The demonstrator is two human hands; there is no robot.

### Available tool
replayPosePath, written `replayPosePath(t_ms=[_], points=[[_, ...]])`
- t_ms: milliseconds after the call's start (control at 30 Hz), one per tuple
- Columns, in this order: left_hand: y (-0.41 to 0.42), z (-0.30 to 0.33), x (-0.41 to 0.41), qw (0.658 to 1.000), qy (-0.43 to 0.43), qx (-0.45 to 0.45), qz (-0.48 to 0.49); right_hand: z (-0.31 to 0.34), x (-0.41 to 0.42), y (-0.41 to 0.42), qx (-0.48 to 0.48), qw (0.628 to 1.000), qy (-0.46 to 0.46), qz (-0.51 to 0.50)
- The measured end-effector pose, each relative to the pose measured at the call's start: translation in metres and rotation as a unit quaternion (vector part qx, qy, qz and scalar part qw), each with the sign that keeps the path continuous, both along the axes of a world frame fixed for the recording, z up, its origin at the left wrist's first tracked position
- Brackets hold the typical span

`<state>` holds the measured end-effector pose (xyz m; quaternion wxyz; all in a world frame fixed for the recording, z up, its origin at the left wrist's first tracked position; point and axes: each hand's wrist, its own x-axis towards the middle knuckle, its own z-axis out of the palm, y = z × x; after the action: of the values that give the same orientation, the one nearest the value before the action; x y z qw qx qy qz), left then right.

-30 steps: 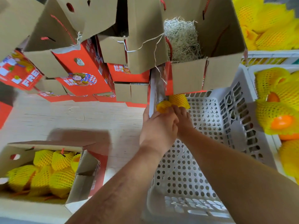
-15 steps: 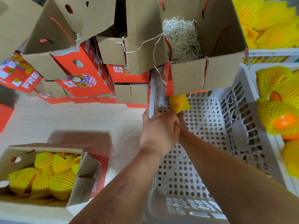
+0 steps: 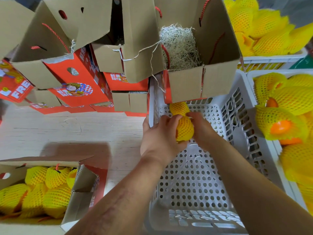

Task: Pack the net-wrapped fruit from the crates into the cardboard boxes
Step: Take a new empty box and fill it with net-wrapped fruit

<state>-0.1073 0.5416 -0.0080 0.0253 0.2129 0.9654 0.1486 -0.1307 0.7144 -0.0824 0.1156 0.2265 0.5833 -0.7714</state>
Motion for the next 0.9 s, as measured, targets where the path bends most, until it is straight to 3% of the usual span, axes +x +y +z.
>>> replayPosePath(t_ms=[33, 67, 100, 167, 200, 300, 433, 500, 567, 667, 767, 833, 900], points=[[0.000, 0.000, 0.001, 1.000, 0.004, 0.006, 0.003, -0.006, -0.012, 0.001, 0.171, 0.984, 0.038, -0.006], [0.000, 0.001, 0.001, 1.000, 0.007, 0.012, 0.005, -0.007, -0.022, 0.001, 0.316, 0.944, 0.082, 0.038], [0.000, 0.001, 0.001, 1.000, 0.008, 0.017, 0.007, -0.010, -0.033, -0.001, 0.444, 0.884, 0.087, 0.118], [0.000, 0.001, 0.000, 1.000, 0.002, 0.025, 0.014, -0.020, -0.052, 0.001, 0.592, 0.766, 0.041, 0.246], [0.000, 0.001, 0.000, 0.999, -0.001, 0.029, 0.016, -0.025, -0.057, 0.001, 0.629, 0.721, 0.026, 0.289], [-0.002, -0.001, -0.001, 0.999, -0.005, 0.044, 0.020, -0.035, -0.066, 0.004, 0.704, 0.637, -0.005, 0.315], [-0.005, -0.003, -0.001, 0.996, -0.009, 0.083, 0.033, -0.043, -0.058, 0.008, 0.753, 0.598, 0.023, 0.275], [-0.005, -0.003, 0.000, 0.995, -0.017, 0.096, 0.025, -0.045, -0.044, 0.014, 0.754, 0.603, 0.025, 0.259], [-0.004, -0.002, -0.001, 0.996, -0.016, 0.091, 0.014, -0.041, -0.030, 0.016, 0.729, 0.628, -0.037, 0.270], [-0.002, -0.001, -0.003, 0.997, -0.011, 0.072, -0.001, -0.029, -0.004, 0.013, 0.629, 0.734, -0.098, 0.239], [-0.003, 0.000, -0.001, 0.995, 0.016, 0.093, -0.017, 0.002, 0.033, 0.007, 0.523, 0.841, -0.055, 0.130], [-0.004, 0.001, -0.001, 0.987, 0.001, 0.157, -0.017, 0.028, 0.060, -0.002, 0.470, 0.880, -0.004, 0.072], [-0.010, 0.005, 0.002, 0.974, -0.033, 0.223, -0.027, 0.054, 0.089, -0.020, 0.444, 0.895, 0.039, 0.028]])
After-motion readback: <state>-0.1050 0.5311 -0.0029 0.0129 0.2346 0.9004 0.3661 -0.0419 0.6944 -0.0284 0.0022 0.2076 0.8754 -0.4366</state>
